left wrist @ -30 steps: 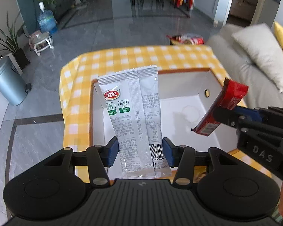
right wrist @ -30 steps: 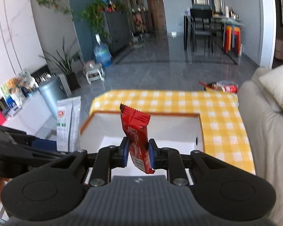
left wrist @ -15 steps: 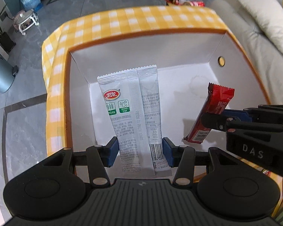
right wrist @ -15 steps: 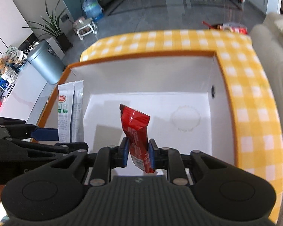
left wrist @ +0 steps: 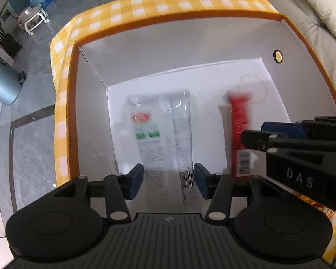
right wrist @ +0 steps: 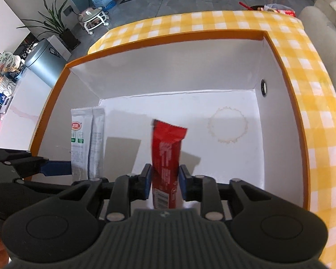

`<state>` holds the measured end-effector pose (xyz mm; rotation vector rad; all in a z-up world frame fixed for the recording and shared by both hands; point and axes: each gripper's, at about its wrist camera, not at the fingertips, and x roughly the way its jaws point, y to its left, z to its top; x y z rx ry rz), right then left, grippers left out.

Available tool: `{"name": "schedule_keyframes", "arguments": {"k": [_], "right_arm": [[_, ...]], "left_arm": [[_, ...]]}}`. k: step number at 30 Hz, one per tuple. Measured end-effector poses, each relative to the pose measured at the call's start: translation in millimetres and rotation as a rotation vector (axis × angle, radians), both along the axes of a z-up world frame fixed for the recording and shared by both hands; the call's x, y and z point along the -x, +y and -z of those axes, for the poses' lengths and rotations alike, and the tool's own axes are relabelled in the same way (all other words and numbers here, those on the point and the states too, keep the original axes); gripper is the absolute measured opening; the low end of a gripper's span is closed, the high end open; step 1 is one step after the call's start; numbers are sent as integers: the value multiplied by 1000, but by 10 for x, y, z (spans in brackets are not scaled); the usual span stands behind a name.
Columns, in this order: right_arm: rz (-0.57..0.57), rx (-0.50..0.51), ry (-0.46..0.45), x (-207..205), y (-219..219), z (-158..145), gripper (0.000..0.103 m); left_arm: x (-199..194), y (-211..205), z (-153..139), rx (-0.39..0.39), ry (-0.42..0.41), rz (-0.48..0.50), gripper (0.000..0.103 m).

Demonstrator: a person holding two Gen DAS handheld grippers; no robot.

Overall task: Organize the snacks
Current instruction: 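Carry both packets into the box and open both tools to release, then withdraw both tools from the box back over the snacks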

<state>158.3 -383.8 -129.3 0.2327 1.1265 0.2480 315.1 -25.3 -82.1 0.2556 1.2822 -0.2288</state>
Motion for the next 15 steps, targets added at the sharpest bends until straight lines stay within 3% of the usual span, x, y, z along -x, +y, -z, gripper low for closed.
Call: {"name": "schedule_keyframes", "arguments": {"k": [6, 15], "right_arm": [[0, 19, -19, 23, -37, -67, 33], [1, 38, -74, 220, -73, -349, 41]], "left_arm": [[65, 11, -90, 8, -21, -12, 65], [300, 100, -486, 67, -120, -51, 65]]}}
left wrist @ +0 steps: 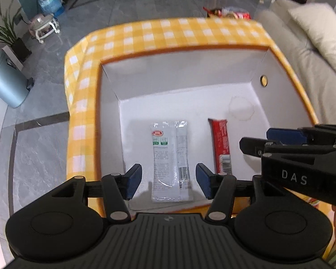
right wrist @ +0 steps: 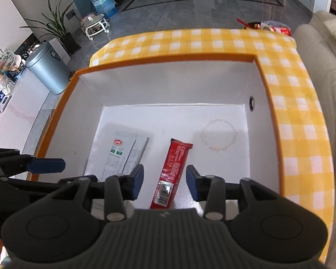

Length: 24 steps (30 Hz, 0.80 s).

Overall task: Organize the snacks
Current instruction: 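Withdraw both tools from the box back over the snacks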

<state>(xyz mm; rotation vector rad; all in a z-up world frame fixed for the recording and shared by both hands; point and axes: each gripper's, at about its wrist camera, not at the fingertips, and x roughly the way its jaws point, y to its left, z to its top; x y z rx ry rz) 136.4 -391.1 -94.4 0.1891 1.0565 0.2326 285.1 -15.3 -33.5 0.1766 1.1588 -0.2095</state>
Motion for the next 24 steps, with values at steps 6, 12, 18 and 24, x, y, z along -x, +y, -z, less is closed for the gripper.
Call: {"name": "schedule_keyframes", "arguments": {"k": [6, 12, 18, 24], "right_arm": [[4, 15, -83, 310, -17, -340, 46], [10, 19, -147, 731, -9, -613, 47], [20, 18, -195, 1176, 9, -783, 63], [31, 0, -200, 1661, -13, -788, 67]], "left_arm": [[296, 63, -365, 36, -99, -15, 66], [672, 113, -630, 58, -185, -16, 66], [1096, 144, -744, 77, -253, -26, 66], [1551, 181, -705, 105, -278, -18, 71]]}}
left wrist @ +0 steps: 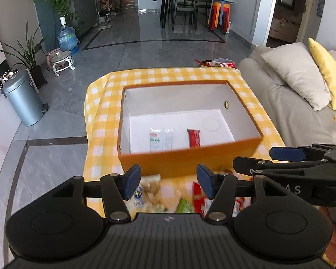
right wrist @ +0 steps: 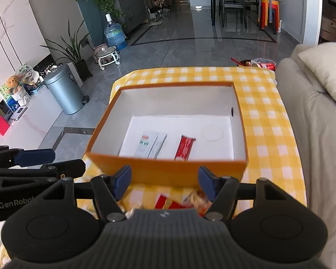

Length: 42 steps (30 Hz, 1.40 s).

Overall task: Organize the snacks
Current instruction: 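Withdraw both tools from the box back over the snacks, then grasp the yogurt-hawthorn bag with left tool while right tool grasps America packet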

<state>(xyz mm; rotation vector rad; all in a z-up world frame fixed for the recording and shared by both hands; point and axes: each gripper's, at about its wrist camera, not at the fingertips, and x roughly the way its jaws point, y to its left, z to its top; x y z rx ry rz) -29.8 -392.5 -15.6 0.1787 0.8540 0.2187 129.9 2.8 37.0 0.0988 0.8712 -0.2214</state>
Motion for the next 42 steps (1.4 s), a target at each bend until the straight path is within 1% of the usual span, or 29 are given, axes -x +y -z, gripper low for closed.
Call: {"name": "schedule_keyframes", "arguments": {"k": [3, 6, 7, 8, 11, 14, 18, 22, 23, 24, 25, 26, 28, 29, 33, 36, 38, 40, 42], "right_arm": [[15, -13, 2, 230, -70, 61, 71], [20, -19, 0, 439, -167, 151, 73], [21, -21, -6, 513, -208, 184, 74], [21, -23, -14, 564, -243, 211, 77], [21, -3, -23, 742, -346, 348, 77], [27, 9, -3, 863, -424, 524, 77], [39, 7, 53, 976, -526, 816, 76], [18, 74, 106, 1007, -529, 1089, 72], [8, 102, 117, 995, -524, 1173, 69], [-4, 139, 131, 974, -514, 1265, 63], [-11, 169, 151, 944, -511, 1345, 61], [-12, 171, 171, 915, -530, 1399, 60], [-13, 123, 208, 859, -589, 1480, 60], [-10, 117, 219, 841, -601, 1512, 60], [8, 124, 255, 767, -608, 1628, 63], [21, 119, 278, 724, -621, 1692, 66], [23, 115, 288, 697, -624, 1726, 66], [22, 113, 294, 680, -623, 1747, 66], [16, 122, 287, 674, -604, 1758, 69]], "left_arm": [[188, -18, 78, -4, -4, 28, 73], [331, -67, 195, -10, 8, 76, 74], [379, -83, 245, -11, 15, 97, 75], [408, -103, 297, -15, 24, 119, 75], [502, -150, 463, -38, 59, 162, 75], [584, -210, 627, -60, 96, 192, 75], [732, -319, 847, -102, 129, 247, 76], [781, -426, 1095, -165, 183, 333, 76], [776, -442, 1164, -187, 196, 344, 76], [762, -455, 1222, -205, 207, 354, 76], [755, -468, 1273, -214, 217, 366, 76], [741, -472, 1315, -220, 227, 377, 76], [729, -493, 1381, -229, 244, 409, 76], [725, -507, 1407, -236, 250, 427, 76], [696, -575, 1524, -286, 280, 494, 76], [649, -605, 1617, -327, 295, 513, 77], [611, -609, 1671, -335, 312, 517, 77], [574, -611, 1702, -323, 328, 526, 81], [551, -622, 1724, -320, 334, 530, 81]]}}
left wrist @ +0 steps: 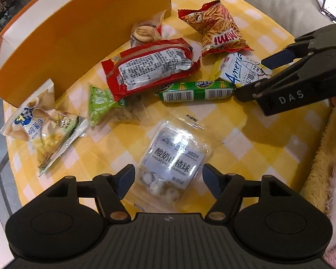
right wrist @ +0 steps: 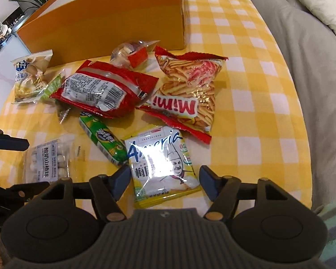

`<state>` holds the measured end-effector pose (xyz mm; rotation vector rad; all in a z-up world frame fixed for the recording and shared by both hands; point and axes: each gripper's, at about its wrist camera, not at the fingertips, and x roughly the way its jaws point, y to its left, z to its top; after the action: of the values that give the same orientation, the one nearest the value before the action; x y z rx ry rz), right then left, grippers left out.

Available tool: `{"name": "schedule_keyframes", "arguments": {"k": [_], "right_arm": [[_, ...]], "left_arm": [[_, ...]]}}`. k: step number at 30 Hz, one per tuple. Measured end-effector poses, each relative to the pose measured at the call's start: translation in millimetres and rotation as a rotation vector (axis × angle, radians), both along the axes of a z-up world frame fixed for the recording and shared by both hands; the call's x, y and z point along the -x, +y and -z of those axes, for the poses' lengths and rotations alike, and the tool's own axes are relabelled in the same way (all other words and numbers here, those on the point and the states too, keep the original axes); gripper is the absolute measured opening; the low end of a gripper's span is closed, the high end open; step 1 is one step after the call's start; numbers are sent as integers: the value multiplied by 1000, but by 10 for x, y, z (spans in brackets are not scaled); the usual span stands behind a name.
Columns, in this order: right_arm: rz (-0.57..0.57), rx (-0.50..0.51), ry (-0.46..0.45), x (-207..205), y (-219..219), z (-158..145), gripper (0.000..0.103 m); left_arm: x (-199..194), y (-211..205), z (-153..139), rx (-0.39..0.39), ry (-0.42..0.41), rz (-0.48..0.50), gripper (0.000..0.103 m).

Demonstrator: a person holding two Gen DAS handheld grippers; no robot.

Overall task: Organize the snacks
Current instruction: 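Grasp the yogurt-hawthorn bag with left tool while right tool grasps America packet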

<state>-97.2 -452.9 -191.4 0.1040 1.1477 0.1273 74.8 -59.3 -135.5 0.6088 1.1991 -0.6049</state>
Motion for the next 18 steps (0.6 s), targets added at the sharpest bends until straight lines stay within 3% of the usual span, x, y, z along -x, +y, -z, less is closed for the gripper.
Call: {"name": "schedule_keyframes", "arguments": {"k": [9, 18], "right_arm": [[-26, 30, -18, -44, 72, 23, 72], [-69, 108, -21, -22, 191, 36, 70]], "left_arm": [[-81, -97, 132, -29, -12, 31, 86], [-179, -3, 178, 24, 25, -72, 88]]}}
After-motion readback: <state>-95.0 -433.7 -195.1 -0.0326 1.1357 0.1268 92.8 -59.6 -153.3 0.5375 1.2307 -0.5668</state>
